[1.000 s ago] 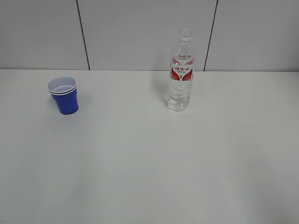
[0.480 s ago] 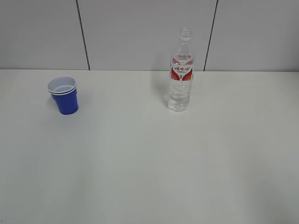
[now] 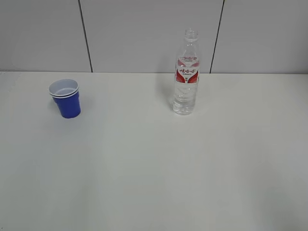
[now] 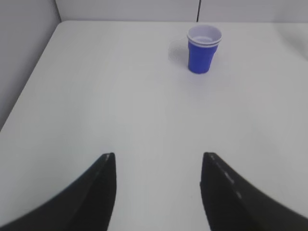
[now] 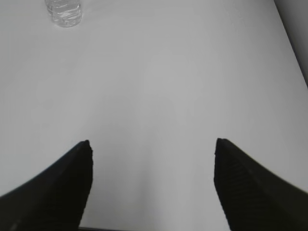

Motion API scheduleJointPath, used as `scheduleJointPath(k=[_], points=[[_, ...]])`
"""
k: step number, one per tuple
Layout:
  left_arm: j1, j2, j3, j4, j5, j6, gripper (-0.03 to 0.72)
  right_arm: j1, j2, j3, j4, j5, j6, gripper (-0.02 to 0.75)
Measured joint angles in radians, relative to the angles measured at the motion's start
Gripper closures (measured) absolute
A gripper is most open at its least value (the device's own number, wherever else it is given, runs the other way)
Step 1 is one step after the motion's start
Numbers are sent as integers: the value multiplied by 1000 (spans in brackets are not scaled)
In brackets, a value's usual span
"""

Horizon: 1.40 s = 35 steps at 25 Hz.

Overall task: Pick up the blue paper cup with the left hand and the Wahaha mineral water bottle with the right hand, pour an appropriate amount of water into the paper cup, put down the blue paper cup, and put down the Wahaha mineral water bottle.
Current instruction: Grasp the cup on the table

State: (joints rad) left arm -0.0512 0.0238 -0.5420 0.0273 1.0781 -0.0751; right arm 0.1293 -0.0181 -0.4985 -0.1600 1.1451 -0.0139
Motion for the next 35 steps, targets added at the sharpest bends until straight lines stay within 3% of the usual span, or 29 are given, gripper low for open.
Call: scheduleJointPath(k=[9,14,21,29,35], points=[[0,190,-31,-48,-294,0,259,0,0,0,0,0,0,150],[-23,314,-22,-52,-447,5,200,0,0,0,0,0,0,150],[-71,484,64,-55,-685,8,170,0,0,0,0,0,0,150],[-74,660,214,-55,-1004,8,169,0,0,0,0,0,0,150],[-74,820,239,-49,-1147,8,168,0,0,0,0,0,0,150]])
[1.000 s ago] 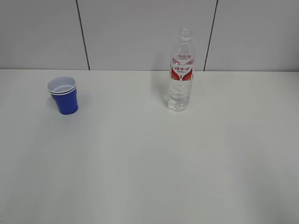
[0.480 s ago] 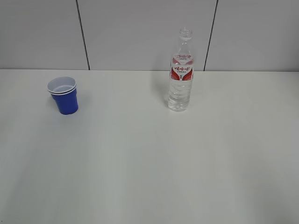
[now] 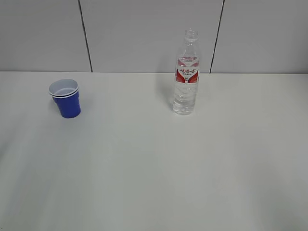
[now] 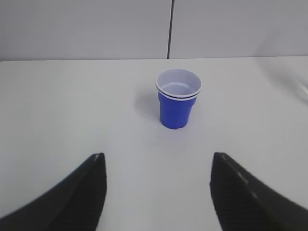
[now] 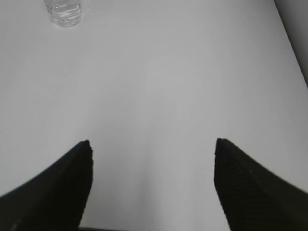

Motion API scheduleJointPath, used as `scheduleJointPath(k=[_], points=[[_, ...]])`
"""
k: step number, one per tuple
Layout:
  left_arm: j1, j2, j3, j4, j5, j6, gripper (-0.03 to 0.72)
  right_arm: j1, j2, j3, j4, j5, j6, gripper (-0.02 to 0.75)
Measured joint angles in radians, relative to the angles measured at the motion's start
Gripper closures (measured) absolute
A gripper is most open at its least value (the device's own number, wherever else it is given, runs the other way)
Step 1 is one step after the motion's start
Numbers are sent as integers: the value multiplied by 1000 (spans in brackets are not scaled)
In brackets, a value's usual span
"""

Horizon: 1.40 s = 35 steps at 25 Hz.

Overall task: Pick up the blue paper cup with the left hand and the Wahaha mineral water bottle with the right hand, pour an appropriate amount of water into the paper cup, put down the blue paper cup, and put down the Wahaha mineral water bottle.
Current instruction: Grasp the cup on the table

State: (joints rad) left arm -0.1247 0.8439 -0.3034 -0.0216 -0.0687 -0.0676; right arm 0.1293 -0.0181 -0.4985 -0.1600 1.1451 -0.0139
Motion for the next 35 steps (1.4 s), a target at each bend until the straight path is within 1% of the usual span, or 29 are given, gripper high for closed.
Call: scheduleJointPath(k=[2,5,7,11,15,22,27,32,35], points=[[0,58,0,4,-57,0,157,0,0,0,0,0,0,150],[0,156,0,22,-156,0,99,0,0,0,0,0,0,150],[0,222,0,30,-230,0,73,0,0,0,0,0,0,150],[0,359,0,75,-385,0,61,0,0,0,0,0,0,150],[0,494,0,151,-553,0,60,0,0,0,0,0,0,150],[0,724,-19,188,-774,0,59,0,0,0,0,0,0,150],[0,853,-82,214,-823,0,59,0,0,0,0,0,0,150],[0,948,-168,214,-816,0,59,0,0,0,0,0,0,150],[0,996,-210,210,-796,0,32,0,0,0,0,0,0,150]])
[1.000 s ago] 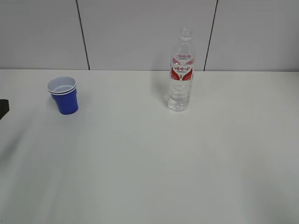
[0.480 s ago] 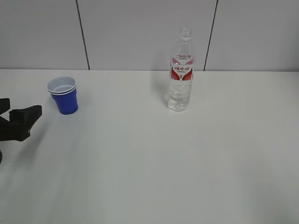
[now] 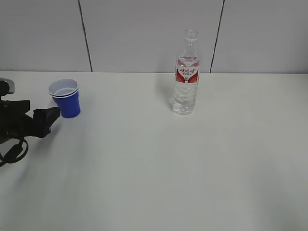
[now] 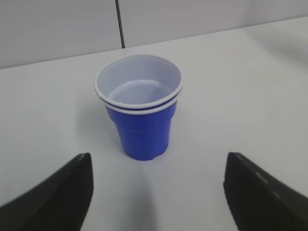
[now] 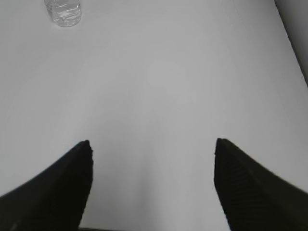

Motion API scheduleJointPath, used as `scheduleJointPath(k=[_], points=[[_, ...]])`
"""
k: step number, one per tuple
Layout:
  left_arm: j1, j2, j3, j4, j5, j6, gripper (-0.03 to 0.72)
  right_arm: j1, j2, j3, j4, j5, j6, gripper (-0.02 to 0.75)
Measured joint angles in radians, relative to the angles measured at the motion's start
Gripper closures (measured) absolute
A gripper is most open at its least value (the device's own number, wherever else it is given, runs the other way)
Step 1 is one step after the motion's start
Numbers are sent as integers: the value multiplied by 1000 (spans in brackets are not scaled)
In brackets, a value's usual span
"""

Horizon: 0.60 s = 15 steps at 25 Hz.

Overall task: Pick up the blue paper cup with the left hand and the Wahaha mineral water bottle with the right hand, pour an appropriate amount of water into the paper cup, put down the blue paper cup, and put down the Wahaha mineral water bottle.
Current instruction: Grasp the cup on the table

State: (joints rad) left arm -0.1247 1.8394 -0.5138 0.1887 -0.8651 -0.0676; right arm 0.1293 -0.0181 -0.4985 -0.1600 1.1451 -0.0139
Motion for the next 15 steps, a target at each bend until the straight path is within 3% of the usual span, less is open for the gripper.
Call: scheduleJointPath(k=[15], points=[[0,228,-178,-41,-6,0,14,0,0,0,0,0,0,150]])
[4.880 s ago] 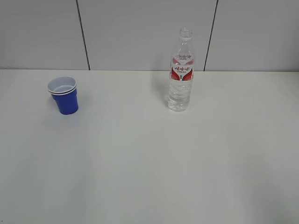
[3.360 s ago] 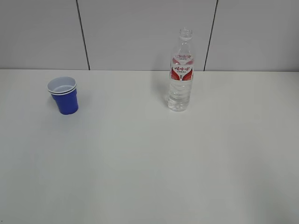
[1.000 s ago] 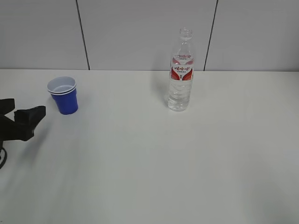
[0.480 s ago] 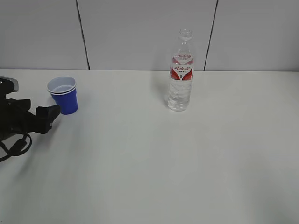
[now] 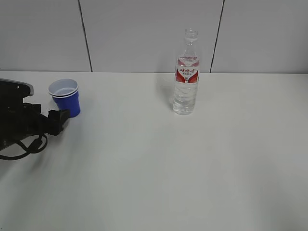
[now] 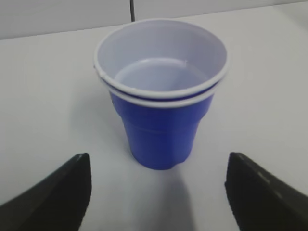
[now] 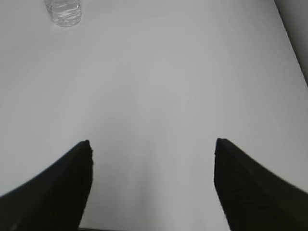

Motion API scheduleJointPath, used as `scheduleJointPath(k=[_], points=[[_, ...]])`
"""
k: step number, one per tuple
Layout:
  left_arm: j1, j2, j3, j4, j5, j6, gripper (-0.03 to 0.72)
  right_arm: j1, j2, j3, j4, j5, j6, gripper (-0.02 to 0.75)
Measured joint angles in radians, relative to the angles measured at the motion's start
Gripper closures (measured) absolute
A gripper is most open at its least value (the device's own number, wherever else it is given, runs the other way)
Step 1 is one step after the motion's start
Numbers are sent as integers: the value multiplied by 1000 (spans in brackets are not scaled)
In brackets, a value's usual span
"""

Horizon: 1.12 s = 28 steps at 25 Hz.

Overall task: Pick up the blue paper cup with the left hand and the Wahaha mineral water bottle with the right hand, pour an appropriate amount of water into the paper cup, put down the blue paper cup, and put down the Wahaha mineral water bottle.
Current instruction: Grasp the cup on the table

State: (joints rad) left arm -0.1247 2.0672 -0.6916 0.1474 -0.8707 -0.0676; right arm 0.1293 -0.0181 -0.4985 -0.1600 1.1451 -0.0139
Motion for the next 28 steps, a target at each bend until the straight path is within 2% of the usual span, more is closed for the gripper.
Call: scheduleJointPath(k=[8,28], points=[[0,78,-90,10,-2,0,14,0,0,0,0,0,0,150],[-1,196,-221,19,-15,0,14,0,0,0,0,0,0,150]])
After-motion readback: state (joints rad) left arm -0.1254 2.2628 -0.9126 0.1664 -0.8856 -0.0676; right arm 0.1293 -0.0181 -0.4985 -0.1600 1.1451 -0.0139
